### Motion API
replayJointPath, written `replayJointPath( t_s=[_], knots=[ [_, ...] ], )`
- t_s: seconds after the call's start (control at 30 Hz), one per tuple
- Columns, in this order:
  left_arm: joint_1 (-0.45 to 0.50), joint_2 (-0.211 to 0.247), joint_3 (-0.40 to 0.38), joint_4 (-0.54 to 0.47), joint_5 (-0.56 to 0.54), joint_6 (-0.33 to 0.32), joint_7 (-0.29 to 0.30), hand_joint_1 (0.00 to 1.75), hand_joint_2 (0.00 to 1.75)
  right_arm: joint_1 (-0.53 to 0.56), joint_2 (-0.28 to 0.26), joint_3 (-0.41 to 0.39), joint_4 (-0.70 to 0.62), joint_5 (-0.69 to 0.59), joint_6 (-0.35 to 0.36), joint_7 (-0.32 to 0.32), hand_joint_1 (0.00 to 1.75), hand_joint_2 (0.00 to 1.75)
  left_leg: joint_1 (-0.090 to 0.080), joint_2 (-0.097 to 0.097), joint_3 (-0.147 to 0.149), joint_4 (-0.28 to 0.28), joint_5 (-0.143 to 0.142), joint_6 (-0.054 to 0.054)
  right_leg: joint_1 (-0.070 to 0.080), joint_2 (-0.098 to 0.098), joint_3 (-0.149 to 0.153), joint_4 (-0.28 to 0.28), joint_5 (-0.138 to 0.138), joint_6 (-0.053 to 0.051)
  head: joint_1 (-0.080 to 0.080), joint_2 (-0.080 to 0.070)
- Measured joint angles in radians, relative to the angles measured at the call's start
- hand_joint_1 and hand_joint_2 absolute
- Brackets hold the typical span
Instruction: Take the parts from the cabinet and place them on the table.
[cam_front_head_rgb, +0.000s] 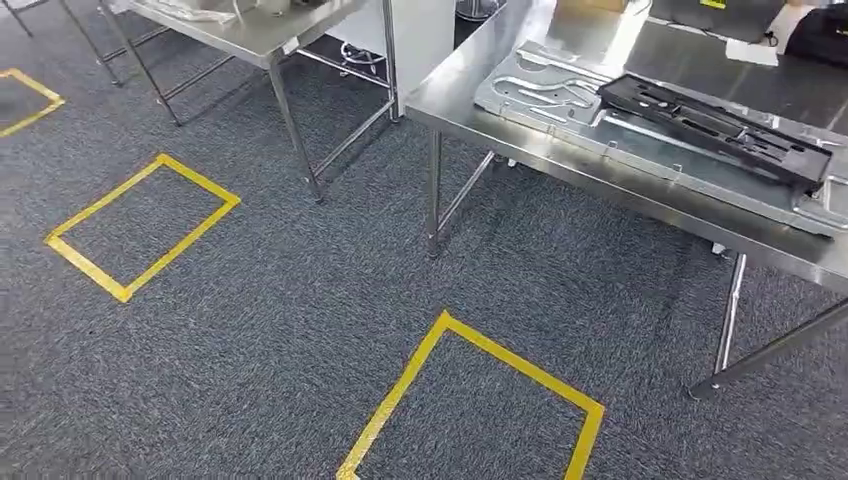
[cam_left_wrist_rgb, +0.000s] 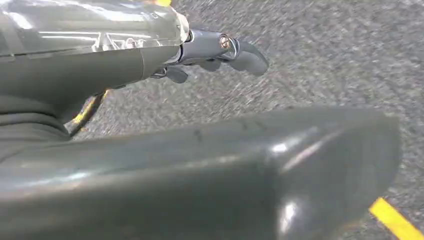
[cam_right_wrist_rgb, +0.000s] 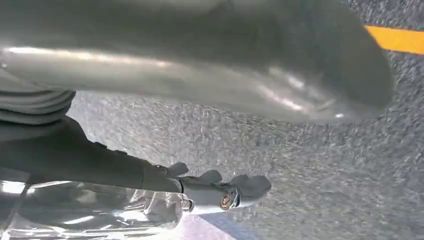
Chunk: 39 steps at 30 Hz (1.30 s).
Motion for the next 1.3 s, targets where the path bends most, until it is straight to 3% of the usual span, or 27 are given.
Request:
replayJointPath(
  t_s=[0.03, 0.1, 0.13, 0.17, 0.2, 0.23, 0.3, 0.33, 0.37, 0.47, 0.5, 0.57, 0.63, 0.67, 0.7, 0.73, 0.8, 0.83, 0.87, 0.97, 1.0, 1.07, 1.1, 1.17, 1.2, 1.23, 1.3],
  knots=[
    [0.001, -0.001, -0.001, 0.0, 0.0, 0.0, 0.003, 0.0, 0.0, -0.003, -0.001, -0.004, 0.003, 0.002, 0.005, 0.002, 0.0, 0.0, 0.001, 0.031, -0.015, 0.031, -0.045, -0.008, 0.0, -0.009, -0.007, 0.0, 0.006, -0.009, -0.006, 0.0],
    [0.001, -0.003, -0.004, 0.0, -0.004, -0.001, 0.009, 0.0, 0.0, -0.002, -0.001, -0.013, 0.016, 0.013, 0.011, 0.008, 0.0, 0.0, 0.013, 0.057, -0.058, 0.164, -0.146, -0.026, 0.0, -0.036, -0.019, 0.002, 0.015, -0.011, -0.009, 0.0],
    [0.001, -0.005, -0.007, 0.0, -0.005, 0.0, 0.011, 0.0, 0.0, -0.002, -0.001, -0.02, 0.021, 0.017, 0.014, 0.01, 0.0, 0.0, 0.02, 0.062, -0.085, 0.248, -0.182, -0.036, 0.0, -0.051, -0.028, 0.005, 0.018, -0.008, -0.009, 0.0],
    [0.002, -0.006, -0.009, 0.0, -0.006, 0.0, 0.014, 0.0, 0.0, -0.003, -0.001, -0.022, 0.026, 0.019, 0.021, 0.01, 0.0, 0.0, 0.027, 0.066, -0.099, 0.304, -0.188, -0.044, -0.001, -0.064, -0.038, 0.009, 0.021, -0.005, -0.009, 0.0],
    [0.003, -0.007, -0.01, 0.0, -0.006, 0.0, 0.016, 0.0, 0.0, -0.004, -0.001, -0.025, 0.031, 0.024, 0.027, 0.01, 0.0, 0.0, 0.033, 0.07, -0.088, 0.308, -0.171, -0.05, -0.002, -0.076, -0.045, 0.014, 0.023, -0.002, -0.009, 0.0],
    [0.004, -0.008, -0.01, 0.0, -0.007, 0.0, 0.018, 0.0, 0.0, -0.006, -0.001, -0.028, 0.037, 0.029, 0.032, 0.01, 0.0, 0.0, 0.039, 0.074, -0.048, 0.259, -0.141, -0.055, -0.005, -0.088, -0.05, 0.019, 0.024, 0.0, -0.009, 0.0],
    [0.006, -0.008, -0.013, 0.0, -0.008, 0.001, 0.021, 0.0, 0.0, -0.011, -0.001, -0.034, 0.045, 0.035, 0.058, 0.008, 0.0, 0.0, 0.046, 0.098, 0.075, 0.078, -0.088, -0.061, -0.011, -0.105, -0.052, 0.026, 0.021, 0.01, -0.009, 0.0],
    [0.003, -0.008, -0.014, 0.0, -0.01, 0.001, 0.022, 0.0, 0.0, -0.014, -0.001, -0.04, 0.048, 0.037, 0.077, 0.003, 0.0, 0.0, 0.042, 0.134, 0.12, -0.002, -0.109, -0.062, -0.009, -0.115, -0.054, 0.03, 0.019, 0.018, -0.009, 0.0],
    [0.002, -0.01, -0.015, 0.0, -0.011, 0.001, 0.024, 0.0, 0.0, -0.015, -0.001, -0.047, 0.052, 0.043, 0.099, -0.003, 0.0, 0.0, 0.03, 0.129, 0.122, 0.002, -0.098, -0.042, -0.008, -0.12, -0.055, 0.032, 0.02, 0.027, -0.01, 0.0],
    [0.004, -0.008, -0.015, 0.0, -0.013, 0.006, 0.026, 0.0, 0.0, -0.03, -0.002, -0.067, 0.064, 0.064, 0.142, -0.015, 0.0, 0.0, 0.024, 0.114, 0.103, -0.005, -0.106, -0.015, -0.005, -0.139, -0.052, 0.03, 0.023, 0.047, -0.004, 0.0],
    [0.004, -0.008, -0.015, 0.0, -0.013, 0.008, 0.027, 0.0, 0.0, -0.032, -0.002, -0.075, 0.068, 0.073, 0.153, -0.02, 0.0, 0.0, 0.033, 0.103, 0.111, -0.017, -0.097, -0.001, -0.009, -0.136, -0.054, 0.034, 0.015, 0.056, -0.005, 0.0],
    [0.003, -0.007, -0.015, 0.0, -0.008, 0.014, 0.027, 0.0, 0.0, -0.033, -0.003, -0.092, 0.077, 0.088, 0.17, -0.025, 0.0, 0.0, 0.03, 0.092, 0.102, -0.019, -0.089, 0.015, -0.013, -0.054, -0.095, 0.121, -0.05, 0.058, -0.002, 0.0],
    [-0.002, -0.007, -0.015, 0.0, -0.005, 0.017, 0.027, 0.0, 0.0, -0.033, -0.003, -0.105, 0.082, 0.1, 0.183, -0.03, 0.0, 0.0, 0.024, 0.073, 0.091, -0.019, -0.084, 0.022, -0.012, -0.033, -0.183, 0.294, -0.128, 0.058, -0.001, 0.0],
    [-0.001, -0.007, -0.015, 0.0, -0.003, 0.017, 0.027, 0.0, 0.0, -0.033, -0.003, -0.112, 0.087, 0.106, 0.189, -0.031, 0.0, 0.0, 0.02, 0.062, 0.088, -0.018, -0.082, 0.024, -0.012, -0.031, -0.213, 0.35, -0.139, 0.057, -0.001, 0.0],
    [0.0, -0.006, -0.015, 0.0, -0.002, 0.017, 0.027, 0.0, 0.0, -0.035, -0.003, -0.119, 0.091, 0.113, 0.194, -0.032, 0.0, 0.0, 0.018, 0.051, 0.087, -0.017, -0.081, 0.025, -0.012, -0.031, -0.221, 0.359, -0.125, 0.055, -0.001, 0.0],
    [0.001, -0.006, -0.015, 0.0, 0.0, 0.018, 0.029, 0.0, 0.0, -0.035, -0.003, -0.122, 0.094, 0.119, 0.2, -0.032, 0.0, 0.0, 0.016, 0.04, 0.088, -0.015, -0.081, 0.024, -0.011, -0.029, -0.208, 0.325, -0.089, 0.052, -0.001, 0.0],
    [0.0, -0.005, -0.015, 0.0, 0.0, 0.018, 0.031, 0.0, 0.0, -0.037, -0.003, -0.131, 0.1, 0.128, 0.204, -0.033, 0.0, 0.0, 0.014, 0.017, 0.089, -0.011, -0.081, 0.024, -0.01, -0.017, -0.138, 0.169, 0.009, 0.041, 0.0, 0.0],
    [-0.001, -0.005, -0.015, 0.0, 0.001, 0.018, 0.032, 0.0, 0.0, -0.037, -0.003, -0.136, 0.101, 0.134, 0.206, -0.033, 0.0, 0.0, 0.016, 0.008, 0.086, -0.009, -0.08, 0.022, -0.006, 0.027, -0.103, 0.08, 0.042, 0.031, 0.0, 0.0],
    [-0.004, -0.005, -0.015, 0.001, 0.001, 0.017, 0.032, 0.0, 0.0, -0.038, -0.005, -0.145, 0.102, 0.14, 0.208, -0.033, 0.0, 0.0, 0.007, -0.001, 0.079, 0.0, -0.081, 0.015, -0.008, 0.045, -0.096, 0.054, 0.032, 0.029, -0.002, 0.0],
    [-0.004, -0.004, -0.015, 0.001, 0.002, 0.017, 0.032, 0.0, 0.0, -0.046, -0.005, -0.151, 0.104, 0.151, 0.219, -0.033, 0.0, 0.0, 0.018, -0.025, 0.069, -0.006, -0.069, -0.005, -0.001, 0.021, -0.102, 0.056, 0.037, 0.024, -0.001, 0.0],
    [-0.001, -0.001, -0.015, 0.001, 0.002, 0.017, 0.033, 0.0, 0.0, -0.051, -0.003, -0.153, 0.105, 0.157, 0.222, -0.033, 0.0, 0.0, 0.01, -0.037, 0.066, -0.006, -0.066, -0.013, -0.012, 0.009, -0.099, 0.043, 0.045, 0.015, -0.002, 0.0],
    [-0.001, 0.003, -0.015, 0.002, 0.004, 0.017, 0.034, 0.0, 0.0, -0.051, 0.0, -0.161, 0.108, 0.162, 0.225, -0.034, 0.0, 0.0, 0.013, 0.025, 0.046, 0.046, -0.11, -0.017, -0.014, -0.012, -0.094, 0.034, 0.051, 0.006, -0.012, 0.0],
    [-0.003, 0.003, -0.015, 0.002, 0.004, 0.016, 0.034, 0.0, 0.0, -0.051, 0.0, -0.167, 0.109, 0.166, 0.225, -0.035, 0.0, 0.0, 0.017, 0.051, 0.004, 0.135, -0.16, -0.024, -0.013, -0.029, -0.096, 0.034, 0.051, 0.004, -0.013, 0.0],
    [-0.006, 0.003, -0.015, 0.002, 0.004, 0.016, 0.036, 0.0, 0.0, -0.051, 0.0, -0.175, 0.11, 0.175, 0.226, -0.037, 0.0, 0.0, 0.026, 0.066, -0.068, 0.293, -0.223, -0.036, -0.011, -0.057, -0.099, 0.035, 0.05, 0.004, -0.012, 0.0],
    [-0.005, 0.003, -0.015, 0.002, 0.004, 0.016, 0.038, 0.0, 0.0, -0.053, 0.0, -0.178, 0.111, 0.179, 0.229, -0.039, 0.0, 0.0, 0.029, 0.069, -0.075, 0.313, -0.221, -0.041, -0.011, -0.068, -0.099, 0.036, 0.049, 0.005, -0.012, 0.0],
    [-0.003, 0.004, -0.015, 0.002, 0.005, 0.016, 0.041, 0.0, 0.0, -0.055, 0.0, -0.18, 0.113, 0.181, 0.23, -0.04, 0.0, 0.0, 0.032, 0.072, -0.058, 0.283, -0.196, -0.044, -0.012, -0.078, -0.098, 0.037, 0.048, 0.007, -0.012, 0.0],
    [-0.002, 0.007, -0.015, 0.002, 0.005, 0.016, 0.043, 0.0, 0.0, -0.061, 0.001, -0.187, 0.117, 0.187, 0.235, -0.042, 0.0, 0.0, 0.036, 0.089, 0.041, 0.107, -0.111, -0.046, -0.016, -0.097, -0.093, 0.04, 0.042, 0.015, -0.013, 0.0]
  ],
)
